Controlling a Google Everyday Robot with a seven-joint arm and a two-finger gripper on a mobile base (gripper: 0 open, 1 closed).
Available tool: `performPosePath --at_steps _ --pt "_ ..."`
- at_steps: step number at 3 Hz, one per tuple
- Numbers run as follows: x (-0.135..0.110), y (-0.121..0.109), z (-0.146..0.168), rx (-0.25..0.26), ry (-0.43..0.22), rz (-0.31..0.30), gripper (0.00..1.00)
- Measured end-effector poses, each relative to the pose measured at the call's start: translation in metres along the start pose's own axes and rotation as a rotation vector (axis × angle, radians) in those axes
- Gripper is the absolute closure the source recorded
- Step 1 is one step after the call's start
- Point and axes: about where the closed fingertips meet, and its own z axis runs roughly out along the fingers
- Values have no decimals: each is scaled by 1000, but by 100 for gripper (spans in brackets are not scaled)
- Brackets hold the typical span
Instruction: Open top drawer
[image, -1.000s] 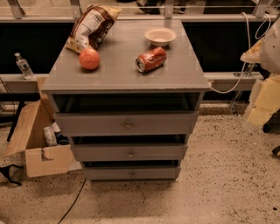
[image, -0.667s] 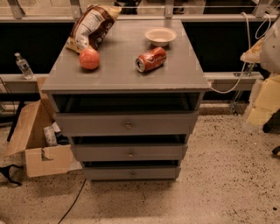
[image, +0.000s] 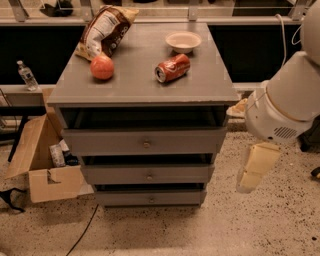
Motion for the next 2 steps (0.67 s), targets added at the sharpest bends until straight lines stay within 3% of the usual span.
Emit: performPosePath --at_steps 2 --pt "-4 -4 23 -27 -23 -11 0"
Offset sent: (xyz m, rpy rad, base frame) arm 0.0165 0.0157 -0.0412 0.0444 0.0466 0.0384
